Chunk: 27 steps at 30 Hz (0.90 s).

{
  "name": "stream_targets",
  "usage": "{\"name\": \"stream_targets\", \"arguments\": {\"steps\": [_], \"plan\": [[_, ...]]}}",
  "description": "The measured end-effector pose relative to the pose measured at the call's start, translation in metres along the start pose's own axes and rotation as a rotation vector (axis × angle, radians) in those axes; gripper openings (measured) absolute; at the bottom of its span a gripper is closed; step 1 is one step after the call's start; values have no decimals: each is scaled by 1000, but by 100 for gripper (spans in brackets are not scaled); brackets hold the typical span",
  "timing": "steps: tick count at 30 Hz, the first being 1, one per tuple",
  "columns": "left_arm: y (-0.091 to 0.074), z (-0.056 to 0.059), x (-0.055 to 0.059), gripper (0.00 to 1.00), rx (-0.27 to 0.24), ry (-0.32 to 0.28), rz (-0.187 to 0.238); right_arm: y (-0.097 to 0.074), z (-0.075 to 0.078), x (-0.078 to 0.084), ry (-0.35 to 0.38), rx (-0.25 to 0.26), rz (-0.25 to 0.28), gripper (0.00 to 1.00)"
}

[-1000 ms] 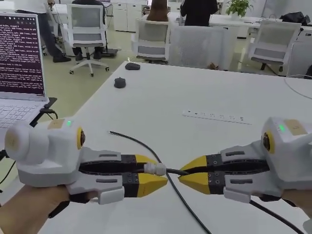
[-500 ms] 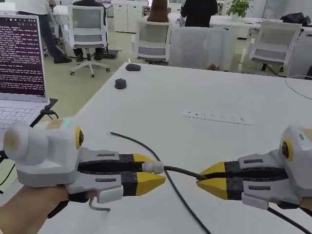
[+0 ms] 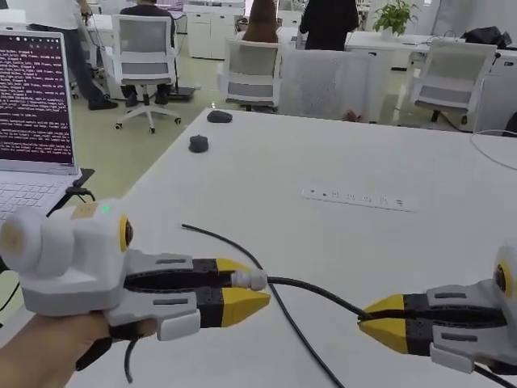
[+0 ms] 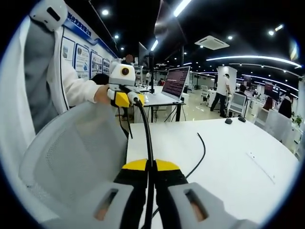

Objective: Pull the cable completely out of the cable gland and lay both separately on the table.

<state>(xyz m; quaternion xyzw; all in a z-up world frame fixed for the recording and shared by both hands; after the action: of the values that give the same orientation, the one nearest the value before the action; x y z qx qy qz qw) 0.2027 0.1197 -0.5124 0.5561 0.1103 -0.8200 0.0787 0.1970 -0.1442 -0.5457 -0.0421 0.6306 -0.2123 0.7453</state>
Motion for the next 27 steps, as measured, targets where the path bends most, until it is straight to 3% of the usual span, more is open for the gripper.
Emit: {"name": "stream_targets", "arguments": {"steps": [9,15,21,27], "plan": [[0,-1,1,16,-12,16,-5,3,-1,-2,-1,6,-10,3],[-2,-3,-1,16,-33,19,7,4,2,-9,-25,33,-37,18],[-1,-4,1,16,-48,22,-8,7,2,-31,-75,35,-19,20],[3,-2,5,16,-30,26,-38,25,1,-50,-134,15,-7,20]]}}
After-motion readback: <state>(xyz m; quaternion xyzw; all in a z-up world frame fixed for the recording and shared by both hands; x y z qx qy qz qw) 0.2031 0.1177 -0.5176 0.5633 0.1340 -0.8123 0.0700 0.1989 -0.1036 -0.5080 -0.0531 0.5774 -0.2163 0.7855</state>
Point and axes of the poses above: the centre of the closed fingertips' face, and the gripper's own axes: y roughly forward along the fingers, z roughly to its right, x roughly out of its underside, the point moved 9 cm from there along -y, roughly backward along the fingers, and after that the axes turned 11 degrees about -y, right-handed, at the moved point
